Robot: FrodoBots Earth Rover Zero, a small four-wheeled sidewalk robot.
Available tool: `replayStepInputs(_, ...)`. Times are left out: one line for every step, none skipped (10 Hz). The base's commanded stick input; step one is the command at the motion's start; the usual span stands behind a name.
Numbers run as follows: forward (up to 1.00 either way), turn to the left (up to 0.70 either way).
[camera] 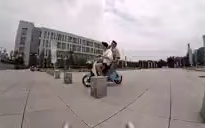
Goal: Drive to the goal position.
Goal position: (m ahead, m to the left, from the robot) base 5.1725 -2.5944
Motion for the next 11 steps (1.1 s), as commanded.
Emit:
replayStepInputs(0.70, -0.14)
replayStepInputs(0.70, -0.14)
replayStepInputs(0.70, -0.14)
replayStepInputs(0.70, -0.14)
replayStepInputs(0.70, -0.14)
replayStepInputs(0.70, -0.14)
replayStepInputs(0.70, -0.14)
replayStepInputs(0.70, -0.14)
replayStepInputs(0.70, -0.14)
replayStepInputs(0.70, -0.14)
replayStepInputs(0.70, -0.14)
